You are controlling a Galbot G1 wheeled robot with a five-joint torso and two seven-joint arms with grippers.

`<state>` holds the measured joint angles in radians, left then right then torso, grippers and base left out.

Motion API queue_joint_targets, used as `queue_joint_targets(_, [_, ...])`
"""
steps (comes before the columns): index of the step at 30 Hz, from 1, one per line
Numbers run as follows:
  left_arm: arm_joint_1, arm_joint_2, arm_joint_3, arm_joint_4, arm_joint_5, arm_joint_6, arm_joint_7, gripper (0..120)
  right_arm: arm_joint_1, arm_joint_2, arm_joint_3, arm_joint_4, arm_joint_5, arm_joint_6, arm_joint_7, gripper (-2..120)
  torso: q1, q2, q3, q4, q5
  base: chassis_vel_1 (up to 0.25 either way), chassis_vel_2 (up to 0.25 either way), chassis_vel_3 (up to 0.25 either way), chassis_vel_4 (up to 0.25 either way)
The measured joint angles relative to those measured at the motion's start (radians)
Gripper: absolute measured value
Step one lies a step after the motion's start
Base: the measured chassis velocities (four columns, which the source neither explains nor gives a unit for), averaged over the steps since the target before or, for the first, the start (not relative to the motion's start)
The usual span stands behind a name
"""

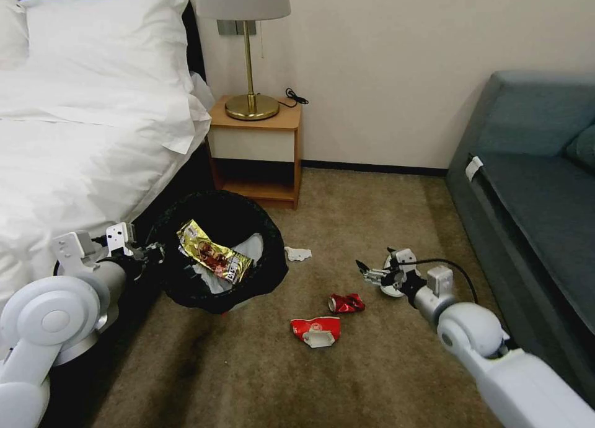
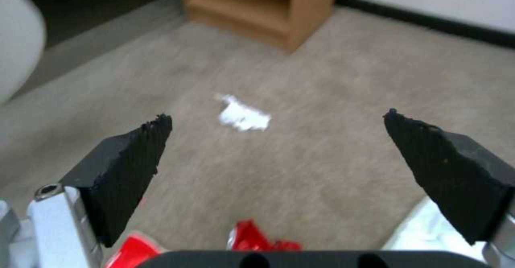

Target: Pick up the trash bin, then pick up the garbage on the floor and place it into the trash bin.

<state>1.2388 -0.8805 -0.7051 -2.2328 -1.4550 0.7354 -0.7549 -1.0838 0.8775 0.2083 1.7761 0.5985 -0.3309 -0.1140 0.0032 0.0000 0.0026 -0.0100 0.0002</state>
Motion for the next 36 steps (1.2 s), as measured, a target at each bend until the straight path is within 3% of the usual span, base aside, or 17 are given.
queue_joint_targets(9, [0.003, -0.003, -0.013, 0.001, 0.000, 0.000, 0.000, 3, 0.088, -0.019, -0.069, -0.108, 0.007, -0.024, -0.133, 100, 0.000, 0.000, 0.000, 0.0001, 0.0000, 0.000, 0.000, 0.000, 0.000])
queue_joint_targets(13, [-0.006, -0.004, -0.012, 0.006, -0.001, 0.000, 0.001, 3, 0.162, -0.003, -0.114, -0.220, -0.004, -0.042, -0.244, 100, 0.000, 0.000, 0.000, 0.0000, -0.0001, 0.000, 0.000, 0.000, 0.000])
queue_joint_targets(15, [-0.009, -0.004, -0.007, 0.011, 0.000, 0.000, 0.002, 3, 0.237, 0.030, -0.154, -0.325, -0.027, -0.047, -0.363, 100, 0.000, 0.000, 0.000, 0.0000, -0.0002, 0.000, 0.000, 0.000, 0.000])
queue_joint_targets(23, [-0.014, -0.003, 0.015, 0.010, 0.001, 0.000, 0.001, 3, 0.362, 0.077, -0.235, -0.444, -0.085, -0.045, -0.533, 100, 0.000, 0.000, 0.000, 0.0000, -0.0004, 0.000, 0.000, 0.000, 0.000])
queue_joint_targets(36, [-0.008, 0.014, 0.031, 0.000, 0.002, 0.000, -0.007, 3, 0.454, 0.187, -0.337, -0.668, -0.201, 0.017, -0.637, 100, 0.000, 0.000, 0.000, 0.0001, -0.0003, 0.000, 0.000, 0.000, 0.000])
